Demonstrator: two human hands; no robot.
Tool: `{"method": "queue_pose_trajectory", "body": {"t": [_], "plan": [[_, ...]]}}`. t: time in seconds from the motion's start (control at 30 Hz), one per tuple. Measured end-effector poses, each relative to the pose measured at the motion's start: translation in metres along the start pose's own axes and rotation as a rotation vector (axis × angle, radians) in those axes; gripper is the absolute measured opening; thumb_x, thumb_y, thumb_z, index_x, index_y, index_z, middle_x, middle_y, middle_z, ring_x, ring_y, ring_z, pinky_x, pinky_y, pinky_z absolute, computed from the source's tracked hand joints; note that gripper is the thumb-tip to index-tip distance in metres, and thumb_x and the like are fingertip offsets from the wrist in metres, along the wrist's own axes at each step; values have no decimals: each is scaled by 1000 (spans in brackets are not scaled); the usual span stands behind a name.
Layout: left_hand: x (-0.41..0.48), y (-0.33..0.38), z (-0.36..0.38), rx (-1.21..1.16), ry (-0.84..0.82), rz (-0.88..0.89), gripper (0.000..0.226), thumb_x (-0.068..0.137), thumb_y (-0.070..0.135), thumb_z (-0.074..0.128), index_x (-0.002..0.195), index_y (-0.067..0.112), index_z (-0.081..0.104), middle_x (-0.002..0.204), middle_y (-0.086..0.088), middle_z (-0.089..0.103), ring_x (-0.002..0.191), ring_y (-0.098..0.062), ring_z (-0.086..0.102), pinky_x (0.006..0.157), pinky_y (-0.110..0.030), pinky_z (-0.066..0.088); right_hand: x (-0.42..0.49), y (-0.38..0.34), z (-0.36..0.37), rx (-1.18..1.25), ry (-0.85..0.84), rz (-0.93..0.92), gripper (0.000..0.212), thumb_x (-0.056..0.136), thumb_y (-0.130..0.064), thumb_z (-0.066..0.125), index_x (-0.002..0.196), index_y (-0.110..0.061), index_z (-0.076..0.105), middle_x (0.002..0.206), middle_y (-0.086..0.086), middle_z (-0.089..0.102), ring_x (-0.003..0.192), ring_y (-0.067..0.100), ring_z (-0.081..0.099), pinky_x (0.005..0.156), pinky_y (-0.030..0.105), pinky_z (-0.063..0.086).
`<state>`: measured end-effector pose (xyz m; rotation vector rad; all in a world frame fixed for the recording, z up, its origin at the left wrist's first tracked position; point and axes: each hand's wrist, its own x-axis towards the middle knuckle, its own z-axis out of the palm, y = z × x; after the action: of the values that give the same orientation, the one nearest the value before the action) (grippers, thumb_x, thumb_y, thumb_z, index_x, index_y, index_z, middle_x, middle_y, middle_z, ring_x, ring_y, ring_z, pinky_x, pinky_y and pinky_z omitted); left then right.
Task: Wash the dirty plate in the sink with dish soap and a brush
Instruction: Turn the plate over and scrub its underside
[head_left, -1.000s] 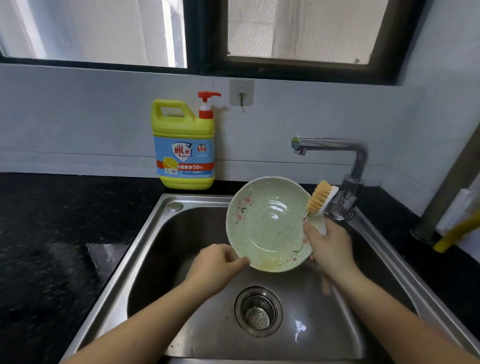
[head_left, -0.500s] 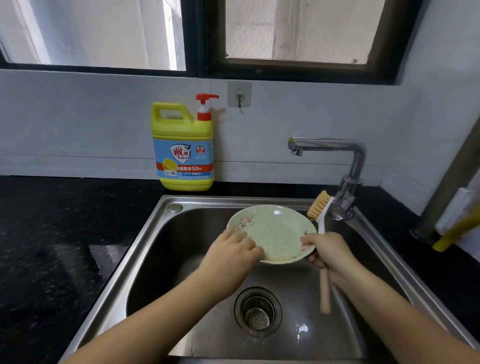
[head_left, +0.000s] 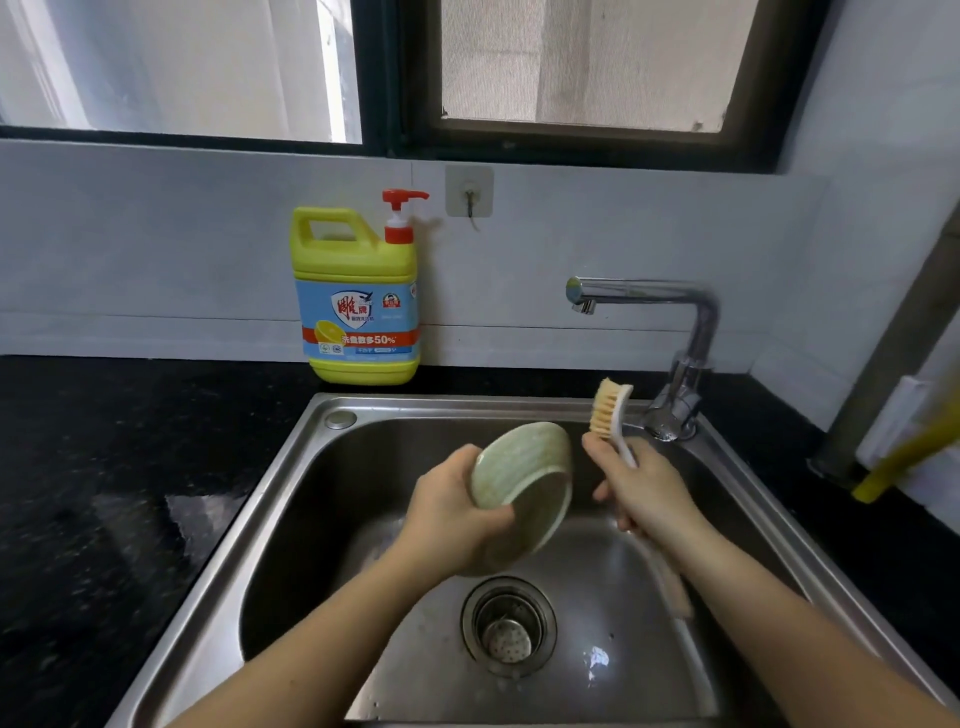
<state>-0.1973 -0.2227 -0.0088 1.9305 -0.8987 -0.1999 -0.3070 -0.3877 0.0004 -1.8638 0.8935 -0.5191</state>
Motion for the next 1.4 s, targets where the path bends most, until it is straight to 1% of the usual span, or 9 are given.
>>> {"method": "queue_pose_trajectory", "body": {"t": [0.07, 0.17, 0.33, 0.43, 0.67, 0.9, 1.1, 1.3, 1.4], "plan": [[1, -6, -1, -103, -12, -48, 26, 70, 10, 75, 89, 18, 59, 84, 3, 64, 82, -17, 63, 70, -29, 54, -3, 0, 0, -239, 70, -201, 44, 89, -51, 53, 128, -29, 50, 101, 0, 63, 84, 17, 60, 72, 37, 52], [2, -10, -5, -192, -9, -70, 26, 72, 5, 74, 92, 15, 60, 86, -1, 65, 84, -19, 65, 72, -32, 56, -12, -6, 7, -627, 87, -399, 62, 95, -51, 39, 149, -39, 12, 102, -2, 48, 88, 21, 56, 69, 34, 46], [4, -14, -7, -278, -1, -69, 29, 73, 1, 73, 92, 18, 59, 88, -4, 65, 87, -20, 65, 75, -35, 57, -38, -20, 25, -867, -4, -549, 62, 100, -47, 22, 140, -41, -25, 94, 0, 42, 81, 28, 60, 68, 38, 47], [4, -14, -6, -308, -4, -46, 37, 71, 0, 73, 90, 28, 58, 90, 0, 66, 88, -17, 65, 74, -30, 57, -47, -20, 38, -928, 104, -860, 58, 98, -45, 28, 148, -41, -1, 80, 0, 52, 59, 28, 62, 51, 38, 49], [6, -19, -8, -300, -39, -89, 32, 71, 6, 75, 94, 22, 58, 93, -1, 66, 88, -17, 65, 74, -39, 59, -25, -13, 4, -913, 100, -430, 50, 100, -45, 19, 148, -43, 7, 81, 0, 40, 71, 19, 51, 68, 38, 48], [4, -17, -8, -369, -40, -79, 33, 72, -5, 70, 91, 19, 58, 90, -7, 66, 85, -20, 65, 71, -29, 56, -49, -27, 32, -995, 221, -869, 47, 86, -36, 63, 132, -40, 51, 69, -2, 43, 45, 23, 55, 38, 30, 39], [5, -18, -10, -349, -44, -83, 33, 71, 2, 74, 92, 20, 57, 93, -3, 65, 88, -18, 65, 74, -36, 59, -33, -18, 2, -993, 154, -507, 46, 102, -39, 29, 146, -41, 18, 82, 1, 39, 72, 26, 53, 62, 34, 40], [4, -16, -7, -413, -47, -96, 34, 62, 10, 74, 91, 18, 58, 89, -5, 66, 86, -21, 65, 71, -31, 57, -45, -23, 36, -1056, 162, -789, 71, 57, -28, 89, 123, -30, 63, 60, 1, 35, 31, 21, 43, 38, 22, 20], [5, -18, -10, -378, -38, -90, 32, 69, 4, 75, 92, 18, 56, 91, -4, 65, 87, -20, 65, 72, -34, 58, -36, -24, 27, -1035, 176, -627, 69, 90, -24, 61, 147, -37, 23, 75, 0, 30, 52, 23, 45, 47, 30, 33]]}}
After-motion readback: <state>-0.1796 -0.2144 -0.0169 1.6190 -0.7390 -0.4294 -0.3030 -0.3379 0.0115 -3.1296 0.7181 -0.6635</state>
